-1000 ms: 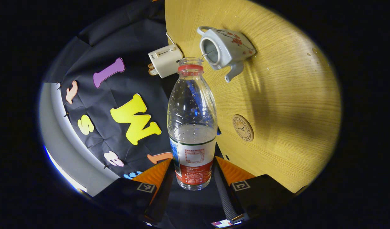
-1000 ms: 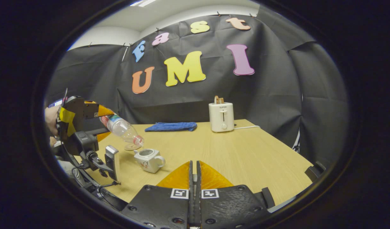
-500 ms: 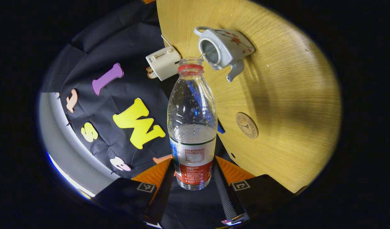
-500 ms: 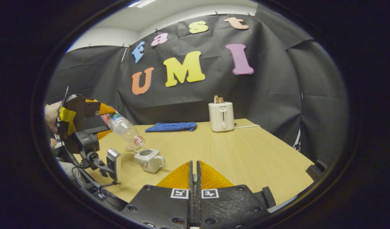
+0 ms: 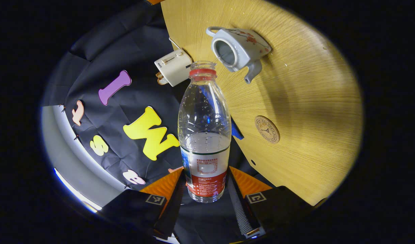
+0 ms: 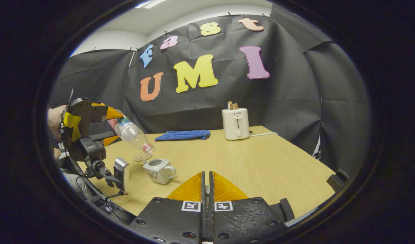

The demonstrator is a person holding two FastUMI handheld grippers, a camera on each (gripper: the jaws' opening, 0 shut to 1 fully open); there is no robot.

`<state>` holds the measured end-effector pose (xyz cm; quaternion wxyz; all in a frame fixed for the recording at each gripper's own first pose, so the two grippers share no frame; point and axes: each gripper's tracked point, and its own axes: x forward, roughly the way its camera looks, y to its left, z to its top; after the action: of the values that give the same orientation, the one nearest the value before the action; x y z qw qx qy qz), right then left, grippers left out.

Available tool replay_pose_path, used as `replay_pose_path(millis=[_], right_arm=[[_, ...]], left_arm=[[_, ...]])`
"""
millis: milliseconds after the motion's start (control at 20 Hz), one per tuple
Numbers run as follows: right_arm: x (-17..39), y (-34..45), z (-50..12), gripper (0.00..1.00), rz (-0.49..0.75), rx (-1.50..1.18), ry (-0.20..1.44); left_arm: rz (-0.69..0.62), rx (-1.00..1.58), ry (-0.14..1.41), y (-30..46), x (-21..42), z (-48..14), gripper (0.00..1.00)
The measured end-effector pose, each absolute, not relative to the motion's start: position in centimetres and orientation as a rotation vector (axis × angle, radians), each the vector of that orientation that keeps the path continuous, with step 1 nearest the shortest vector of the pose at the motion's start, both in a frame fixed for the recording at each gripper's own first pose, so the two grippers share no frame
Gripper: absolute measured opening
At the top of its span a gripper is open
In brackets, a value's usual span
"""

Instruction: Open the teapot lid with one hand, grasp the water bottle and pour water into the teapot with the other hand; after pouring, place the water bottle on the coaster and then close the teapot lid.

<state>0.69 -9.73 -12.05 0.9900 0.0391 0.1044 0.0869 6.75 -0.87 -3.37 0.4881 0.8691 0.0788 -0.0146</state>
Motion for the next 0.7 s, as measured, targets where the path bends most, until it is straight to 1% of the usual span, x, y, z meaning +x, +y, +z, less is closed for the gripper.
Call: replay_pose_path(millis=[250, 500, 700], right_arm=[[0.7, -10.1, -11.9, 0.0, 0.166, 0.081, 0.207], [0.7, -10.0, -11.8, 0.0, 0.165, 0.078, 0.206], [0.5, -10.0, -11.6, 0.0, 0.163, 0.075, 0.207]], left_arm=[[-0.035, 2.104, 0.189, -0.9, 6.7, -3.6, 0.72], [-0.051, 2.042, 0.183, -1.0, 6.7, -4.0, 0.72], [-0.067, 1.931, 0.195, -0.1, 6.7, -5.0, 0.71]])
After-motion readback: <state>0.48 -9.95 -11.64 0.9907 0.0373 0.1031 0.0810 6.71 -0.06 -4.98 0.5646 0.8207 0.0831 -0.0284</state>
